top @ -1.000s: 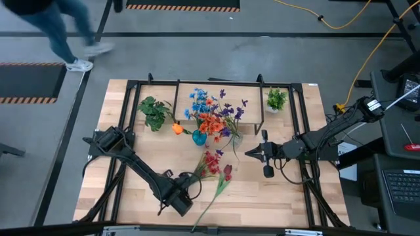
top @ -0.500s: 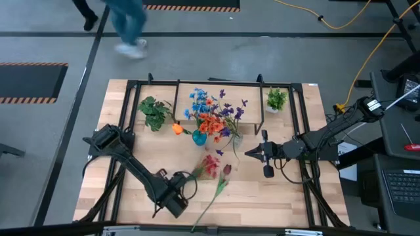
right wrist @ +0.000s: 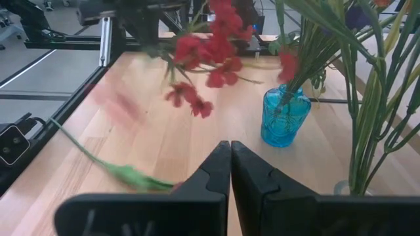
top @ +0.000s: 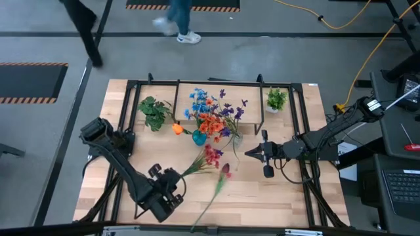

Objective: Pick and place flowers into a vace then onto a shelf
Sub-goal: Put the red flowers into the transparent vase

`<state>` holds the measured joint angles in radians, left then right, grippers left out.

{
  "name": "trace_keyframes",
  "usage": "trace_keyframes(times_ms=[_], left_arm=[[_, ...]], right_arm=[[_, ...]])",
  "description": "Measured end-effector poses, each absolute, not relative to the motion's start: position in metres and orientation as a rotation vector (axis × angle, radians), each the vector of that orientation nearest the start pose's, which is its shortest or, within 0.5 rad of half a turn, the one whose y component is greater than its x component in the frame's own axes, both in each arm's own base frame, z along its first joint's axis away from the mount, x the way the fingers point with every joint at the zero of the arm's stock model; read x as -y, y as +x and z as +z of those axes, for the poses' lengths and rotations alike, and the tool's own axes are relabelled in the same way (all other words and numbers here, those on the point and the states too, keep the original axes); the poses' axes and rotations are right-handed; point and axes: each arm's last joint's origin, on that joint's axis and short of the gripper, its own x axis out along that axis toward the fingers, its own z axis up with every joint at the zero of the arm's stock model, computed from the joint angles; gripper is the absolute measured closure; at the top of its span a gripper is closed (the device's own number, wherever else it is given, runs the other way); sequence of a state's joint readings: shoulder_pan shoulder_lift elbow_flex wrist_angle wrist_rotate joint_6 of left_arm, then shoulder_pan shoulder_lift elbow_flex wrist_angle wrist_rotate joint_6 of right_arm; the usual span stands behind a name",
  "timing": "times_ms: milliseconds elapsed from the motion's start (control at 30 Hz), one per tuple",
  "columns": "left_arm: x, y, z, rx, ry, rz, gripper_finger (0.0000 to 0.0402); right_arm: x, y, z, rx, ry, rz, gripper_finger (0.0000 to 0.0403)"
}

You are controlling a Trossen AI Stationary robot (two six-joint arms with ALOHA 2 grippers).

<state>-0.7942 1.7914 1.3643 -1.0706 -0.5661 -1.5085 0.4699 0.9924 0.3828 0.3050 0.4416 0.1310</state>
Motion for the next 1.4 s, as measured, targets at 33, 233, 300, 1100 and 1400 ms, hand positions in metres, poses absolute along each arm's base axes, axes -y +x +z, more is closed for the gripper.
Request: trace_keyframes(times_ms=[33, 233, 300, 1100, 1400], left_arm=[[0.227, 0.243, 0.222, -0.934, -0.39, 0.639, 0.0395], [0.231, 0.241, 0.225, -0.826, -0.347, 0.633, 0.0395], [0.233, 0.241, 0.226, -0.772, -0.323, 0.623, 0.0395], [0.23, 0.306, 0.226, -0.492, -0.059, 0.239, 0.0396], [0.195, 0.337, 0.22, -0.258, 0.009, 0.073, 0.0396]], right_arm=[[-0.08, 0.184, 0.205, -0.275, -0.004, 0.01, 0.0386], [-0.08, 0.184, 0.205, -0.275, -0.004, 0.011, 0.0386], [-0.08, 0.184, 0.205, -0.275, -0.003, 0.012, 0.0386], [-0.125, 0.194, 0.184, -0.244, -0.019, 0.21, 0.0386], [-0.141, 0.186, 0.191, -0.153, -0.025, 0.292, 0.0386]])
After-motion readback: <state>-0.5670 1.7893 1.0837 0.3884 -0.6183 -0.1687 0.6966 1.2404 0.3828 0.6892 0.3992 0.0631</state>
